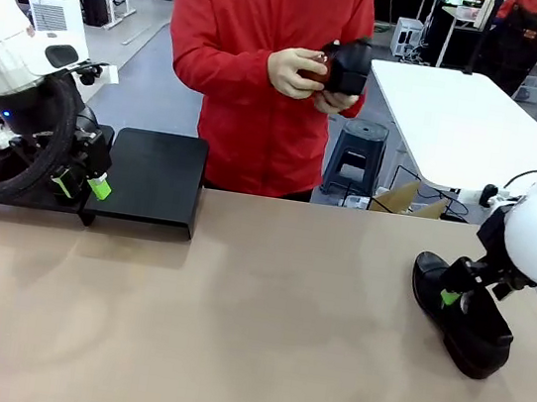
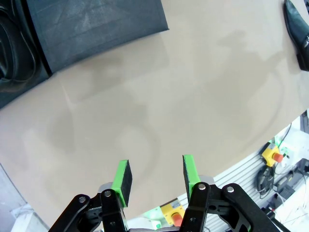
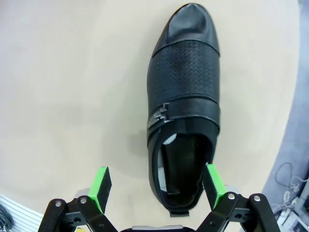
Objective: Organize the shoes by placing them on the stand.
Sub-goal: Pick up one Shoe and place it in the middle of the table, then place the Shoe from the middle of the table onto the Shoes Stand.
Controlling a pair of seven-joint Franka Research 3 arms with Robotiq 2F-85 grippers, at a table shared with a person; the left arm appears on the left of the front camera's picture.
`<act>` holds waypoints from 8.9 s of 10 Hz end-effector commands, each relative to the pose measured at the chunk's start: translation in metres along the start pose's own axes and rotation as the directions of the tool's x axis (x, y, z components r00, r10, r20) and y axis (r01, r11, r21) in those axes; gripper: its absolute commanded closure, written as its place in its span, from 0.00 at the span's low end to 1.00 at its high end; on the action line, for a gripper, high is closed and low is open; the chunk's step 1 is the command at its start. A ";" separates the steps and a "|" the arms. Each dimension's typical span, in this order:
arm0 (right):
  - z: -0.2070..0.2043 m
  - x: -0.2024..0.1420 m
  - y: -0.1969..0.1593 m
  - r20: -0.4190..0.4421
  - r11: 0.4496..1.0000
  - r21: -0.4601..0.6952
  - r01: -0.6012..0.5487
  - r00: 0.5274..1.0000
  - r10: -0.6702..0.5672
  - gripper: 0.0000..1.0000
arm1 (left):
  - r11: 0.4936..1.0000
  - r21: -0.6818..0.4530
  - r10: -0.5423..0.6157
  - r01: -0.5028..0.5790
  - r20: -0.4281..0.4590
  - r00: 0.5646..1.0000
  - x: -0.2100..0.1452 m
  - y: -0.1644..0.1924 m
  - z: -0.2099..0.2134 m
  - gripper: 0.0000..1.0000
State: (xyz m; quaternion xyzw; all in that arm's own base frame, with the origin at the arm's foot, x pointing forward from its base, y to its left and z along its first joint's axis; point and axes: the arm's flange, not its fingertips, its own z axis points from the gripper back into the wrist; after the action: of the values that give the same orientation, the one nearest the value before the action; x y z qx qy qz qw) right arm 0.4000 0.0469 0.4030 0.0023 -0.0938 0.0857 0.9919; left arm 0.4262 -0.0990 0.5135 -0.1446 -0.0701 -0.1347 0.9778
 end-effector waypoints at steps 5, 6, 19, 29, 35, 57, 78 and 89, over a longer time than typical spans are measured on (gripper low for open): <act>-0.011 -0.022 -0.039 0.009 0.989 -0.077 0.130 0.992 -0.129 0.00 | 1.000 -0.018 -0.003 0.003 0.010 1.000 -0.001 0.000 0.001 0.43; -0.016 -0.020 -0.044 -0.006 0.987 -0.105 0.125 0.992 -0.126 0.00 | 1.000 -0.018 -0.003 0.003 0.010 1.000 -0.001 0.000 0.001 0.43; -0.079 -0.012 -0.057 -0.102 0.983 -0.117 0.142 0.983 -0.154 1.00 | 1.000 -0.018 -0.003 0.003 0.010 1.000 -0.001 0.000 0.001 0.43; 0.038 -0.028 0.000 -0.079 0.853 0.200 0.482 0.876 -0.477 1.00 | 1.000 -0.018 -0.003 0.003 0.010 1.000 -0.001 0.000 0.001 0.43; 0.077 -0.046 0.101 -0.075 0.855 0.077 0.513 0.858 -0.508 1.00 | 1.000 -0.018 -0.003 0.003 0.010 1.000 -0.001 0.000 0.001 0.43; -0.055 0.036 0.294 -0.092 0.940 0.120 0.319 0.947 -0.309 1.00 | 1.000 -0.018 -0.003 0.003 0.010 1.000 -0.001 0.000 0.001 0.43; -0.053 0.034 0.272 -0.113 0.936 0.123 0.329 0.942 -0.316 0.00 | 1.000 -0.018 -0.003 0.003 0.010 1.000 -0.001 0.000 0.001 0.43; 0.038 0.011 0.139 0.018 0.848 0.248 0.469 0.873 -0.488 0.00 | 0.998 -0.017 0.061 -0.061 0.005 0.998 -0.013 -0.026 0.000 0.43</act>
State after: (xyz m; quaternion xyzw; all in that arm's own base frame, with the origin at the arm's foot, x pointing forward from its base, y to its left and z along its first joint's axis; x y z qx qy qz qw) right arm 0.3805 0.1965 0.4487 0.1388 -0.1265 -0.1292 0.9737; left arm 0.4214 -0.1074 0.5143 -0.1448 -0.0678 -0.1273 0.9789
